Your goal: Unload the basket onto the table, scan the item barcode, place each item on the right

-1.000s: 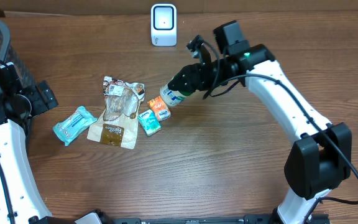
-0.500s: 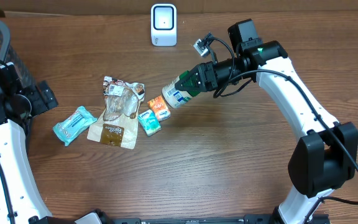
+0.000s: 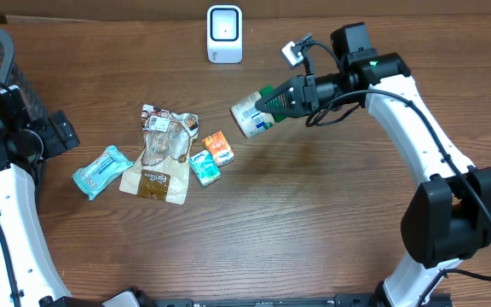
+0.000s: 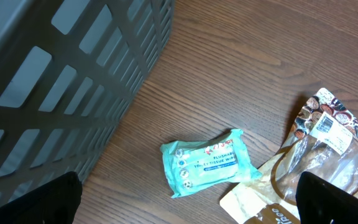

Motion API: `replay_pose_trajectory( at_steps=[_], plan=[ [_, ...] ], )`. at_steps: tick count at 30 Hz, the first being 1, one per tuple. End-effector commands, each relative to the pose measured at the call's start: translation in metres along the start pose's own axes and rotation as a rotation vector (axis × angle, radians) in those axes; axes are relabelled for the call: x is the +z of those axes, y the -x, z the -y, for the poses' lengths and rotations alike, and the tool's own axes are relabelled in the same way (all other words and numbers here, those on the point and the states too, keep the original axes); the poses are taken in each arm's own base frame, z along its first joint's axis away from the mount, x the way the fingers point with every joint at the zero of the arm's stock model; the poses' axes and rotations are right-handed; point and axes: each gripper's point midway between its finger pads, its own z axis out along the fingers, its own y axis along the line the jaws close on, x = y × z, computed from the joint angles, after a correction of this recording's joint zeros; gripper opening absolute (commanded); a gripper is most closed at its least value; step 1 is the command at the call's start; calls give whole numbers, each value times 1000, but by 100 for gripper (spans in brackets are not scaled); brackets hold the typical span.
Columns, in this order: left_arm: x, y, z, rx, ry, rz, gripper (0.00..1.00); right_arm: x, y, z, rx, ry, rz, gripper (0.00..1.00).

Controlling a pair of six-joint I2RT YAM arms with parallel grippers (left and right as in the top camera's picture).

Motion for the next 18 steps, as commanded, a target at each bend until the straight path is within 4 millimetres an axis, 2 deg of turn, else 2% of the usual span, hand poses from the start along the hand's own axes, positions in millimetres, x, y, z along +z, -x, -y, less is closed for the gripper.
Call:
replay_pose_trajectory(
  at_steps=[1,4,6,7,11,14,18],
  plan=[
    [-5,4,-7,-17,20,22,100,-6,8,-36,-78,85,19,59],
    [-5,4,-7,-17,20,22,100,-5,8,-29,-77,44,16,59],
    [-5,4,-7,-17,20,22,100,-3,6,-15,-75,-40,7,59],
    [-5,4,-7,-17,20,22,100,1,2,9,-64,-182,-20,59],
    [-5,4,-7,-17,20,22,99,4,-11,60,-25,-516,-84,59],
    [-5,4,-7,-17,20,22,100,-7,-16,100,-19,-839,-111,59],
    [-5,4,-7,-17,20,22,99,-22,-18,136,-19,-1170,-90,59]
  ],
)
